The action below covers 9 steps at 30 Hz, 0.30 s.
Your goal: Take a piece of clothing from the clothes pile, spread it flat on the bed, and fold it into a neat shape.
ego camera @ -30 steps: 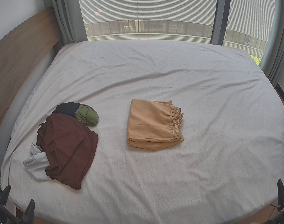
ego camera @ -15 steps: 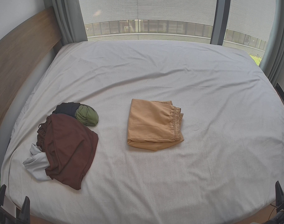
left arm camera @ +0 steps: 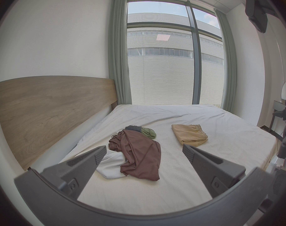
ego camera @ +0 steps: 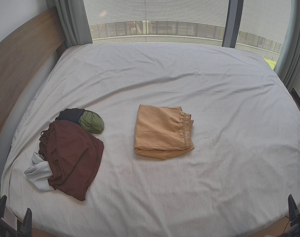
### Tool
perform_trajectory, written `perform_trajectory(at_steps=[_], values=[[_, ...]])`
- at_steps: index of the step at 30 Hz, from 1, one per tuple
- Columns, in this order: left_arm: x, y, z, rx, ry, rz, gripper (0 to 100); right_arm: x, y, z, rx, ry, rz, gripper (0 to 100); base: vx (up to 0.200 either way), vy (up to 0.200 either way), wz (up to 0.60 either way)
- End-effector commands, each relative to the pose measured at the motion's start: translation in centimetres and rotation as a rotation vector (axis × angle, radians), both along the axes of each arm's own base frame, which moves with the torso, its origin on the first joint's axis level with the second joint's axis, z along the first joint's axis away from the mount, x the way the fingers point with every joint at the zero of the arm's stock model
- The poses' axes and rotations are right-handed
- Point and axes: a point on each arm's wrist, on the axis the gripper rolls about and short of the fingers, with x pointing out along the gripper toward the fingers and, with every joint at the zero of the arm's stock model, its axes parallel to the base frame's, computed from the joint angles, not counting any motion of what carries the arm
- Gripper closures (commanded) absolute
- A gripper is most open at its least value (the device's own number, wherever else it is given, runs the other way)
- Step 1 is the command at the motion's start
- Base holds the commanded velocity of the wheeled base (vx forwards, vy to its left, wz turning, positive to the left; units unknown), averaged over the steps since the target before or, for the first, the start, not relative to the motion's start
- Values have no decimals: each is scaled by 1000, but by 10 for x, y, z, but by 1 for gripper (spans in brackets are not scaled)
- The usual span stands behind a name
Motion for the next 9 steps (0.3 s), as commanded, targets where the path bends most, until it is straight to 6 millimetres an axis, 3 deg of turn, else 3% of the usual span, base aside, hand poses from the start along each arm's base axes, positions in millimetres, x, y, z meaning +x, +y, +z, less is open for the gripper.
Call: perform_trajectory(at_steps=[1, 9], values=[[0, 0, -5, 0, -1, 1, 0, 0, 0, -5, 0, 6, 1, 0, 0, 0, 0], [0, 0, -5, 2, 1, -1, 0, 0, 0, -5, 5, 4, -1, 0, 0, 0, 0]])
